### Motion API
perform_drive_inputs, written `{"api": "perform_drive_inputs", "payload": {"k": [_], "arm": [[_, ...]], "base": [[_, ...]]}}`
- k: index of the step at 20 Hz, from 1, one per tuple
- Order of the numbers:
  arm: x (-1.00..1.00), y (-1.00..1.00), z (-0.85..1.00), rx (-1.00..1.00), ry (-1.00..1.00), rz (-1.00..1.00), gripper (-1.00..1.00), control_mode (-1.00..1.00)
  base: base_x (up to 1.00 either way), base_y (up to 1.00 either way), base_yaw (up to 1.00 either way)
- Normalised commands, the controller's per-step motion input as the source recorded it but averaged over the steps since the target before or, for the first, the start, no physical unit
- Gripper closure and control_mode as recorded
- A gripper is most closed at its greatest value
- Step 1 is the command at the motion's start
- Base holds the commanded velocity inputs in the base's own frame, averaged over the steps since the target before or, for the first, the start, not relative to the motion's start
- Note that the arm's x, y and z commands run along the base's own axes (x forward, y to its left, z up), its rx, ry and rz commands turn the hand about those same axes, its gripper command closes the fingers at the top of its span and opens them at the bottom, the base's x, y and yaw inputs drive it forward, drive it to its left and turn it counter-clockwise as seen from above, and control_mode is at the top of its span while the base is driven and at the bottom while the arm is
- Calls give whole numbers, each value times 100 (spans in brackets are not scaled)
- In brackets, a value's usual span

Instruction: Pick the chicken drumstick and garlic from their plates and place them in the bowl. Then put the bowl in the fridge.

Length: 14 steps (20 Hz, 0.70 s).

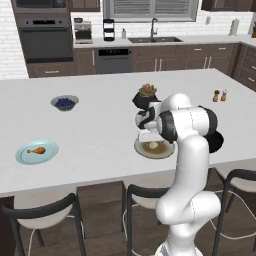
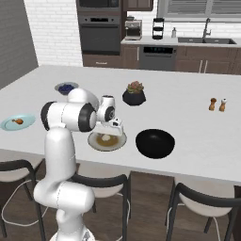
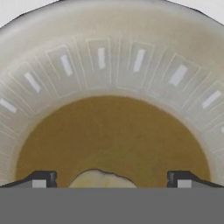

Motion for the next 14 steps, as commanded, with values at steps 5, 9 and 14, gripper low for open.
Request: {"api": "perform_drive_inputs", "payload": {"k": [5,9,14], "arm": [[-12,1,-5,0,0,-11,-100,-100],[-38,0,0,0,0,-14,-100,-100],[-6,6,-5,0,0,-10,-100,-100]], "base": [[0,0,0],[0,0,0],[0,0,0]]}}
